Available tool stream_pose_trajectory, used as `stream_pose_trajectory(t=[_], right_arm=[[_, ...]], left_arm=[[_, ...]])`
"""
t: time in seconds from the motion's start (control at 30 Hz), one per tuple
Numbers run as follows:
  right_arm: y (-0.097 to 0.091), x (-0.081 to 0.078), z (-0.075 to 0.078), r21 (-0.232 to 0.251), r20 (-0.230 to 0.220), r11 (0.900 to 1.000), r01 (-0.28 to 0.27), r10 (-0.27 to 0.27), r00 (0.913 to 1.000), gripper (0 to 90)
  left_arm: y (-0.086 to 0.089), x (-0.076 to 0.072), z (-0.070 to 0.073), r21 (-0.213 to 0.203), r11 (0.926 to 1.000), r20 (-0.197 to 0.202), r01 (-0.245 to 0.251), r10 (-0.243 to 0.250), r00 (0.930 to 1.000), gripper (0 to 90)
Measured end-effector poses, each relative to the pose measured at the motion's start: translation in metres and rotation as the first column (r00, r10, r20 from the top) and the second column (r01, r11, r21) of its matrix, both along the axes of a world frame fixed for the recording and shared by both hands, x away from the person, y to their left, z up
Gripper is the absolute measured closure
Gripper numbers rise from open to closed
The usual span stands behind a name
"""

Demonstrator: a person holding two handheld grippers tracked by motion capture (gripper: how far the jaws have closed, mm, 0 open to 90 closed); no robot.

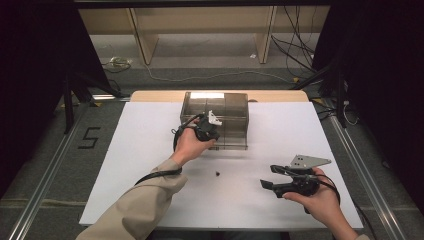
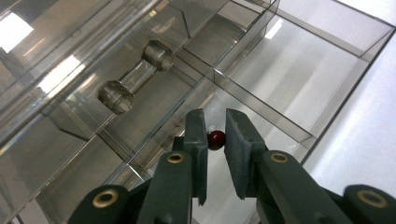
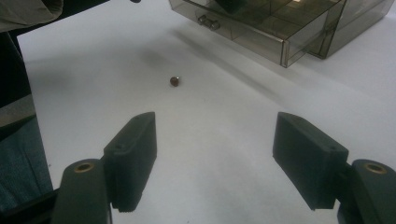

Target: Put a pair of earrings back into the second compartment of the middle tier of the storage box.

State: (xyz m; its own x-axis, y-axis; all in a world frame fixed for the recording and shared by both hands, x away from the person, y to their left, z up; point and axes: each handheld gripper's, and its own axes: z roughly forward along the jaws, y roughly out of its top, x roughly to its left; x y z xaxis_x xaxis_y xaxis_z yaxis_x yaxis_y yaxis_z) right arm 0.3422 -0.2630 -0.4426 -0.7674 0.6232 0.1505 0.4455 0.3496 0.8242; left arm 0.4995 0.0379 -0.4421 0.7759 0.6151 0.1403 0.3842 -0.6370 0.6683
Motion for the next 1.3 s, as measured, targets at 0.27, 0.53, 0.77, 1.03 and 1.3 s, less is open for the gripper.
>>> stream_pose_trajectory(t=[0.27, 0.53, 0.77, 1.03, 1.3], right_arm=[[0.000, 0.000, 0.000, 0.001, 0.000, 1.0000, 0.000, 0.000, 1.0000, 31.1], [0.000, 0.000, 0.000, 0.002, -0.001, 1.0000, -0.001, 0.001, 1.0000, 31.1], [0.000, 0.000, 0.000, 0.002, -0.001, 1.0000, 0.000, 0.000, 1.0000, 31.1], [0.000, 0.000, 0.000, 0.004, -0.001, 1.0000, 0.000, 0.000, 1.0000, 31.1], [0.000, 0.000, 0.000, 0.003, 0.001, 1.0000, 0.000, 0.000, 1.0000, 31.1]], left_arm=[[-0.001, 0.001, -0.002, 0.005, 1.0000, -0.005, 0.003, -0.003, 1.0000, 78.0], [-0.001, 0.002, -0.002, 0.008, 0.9999, -0.008, 0.006, -0.006, 0.9999, 77.8], [-0.002, 0.002, -0.003, 0.005, 1.0000, -0.009, 0.002, -0.002, 1.0000, 77.7], [-0.001, 0.001, 0.001, 0.001, 1.0000, -0.002, 0.003, -0.003, 1.0000, 73.1], [0.004, -0.012, 0.020, -0.042, 0.9991, 0.027, 0.009, -0.008, 0.9996, 64.4]])
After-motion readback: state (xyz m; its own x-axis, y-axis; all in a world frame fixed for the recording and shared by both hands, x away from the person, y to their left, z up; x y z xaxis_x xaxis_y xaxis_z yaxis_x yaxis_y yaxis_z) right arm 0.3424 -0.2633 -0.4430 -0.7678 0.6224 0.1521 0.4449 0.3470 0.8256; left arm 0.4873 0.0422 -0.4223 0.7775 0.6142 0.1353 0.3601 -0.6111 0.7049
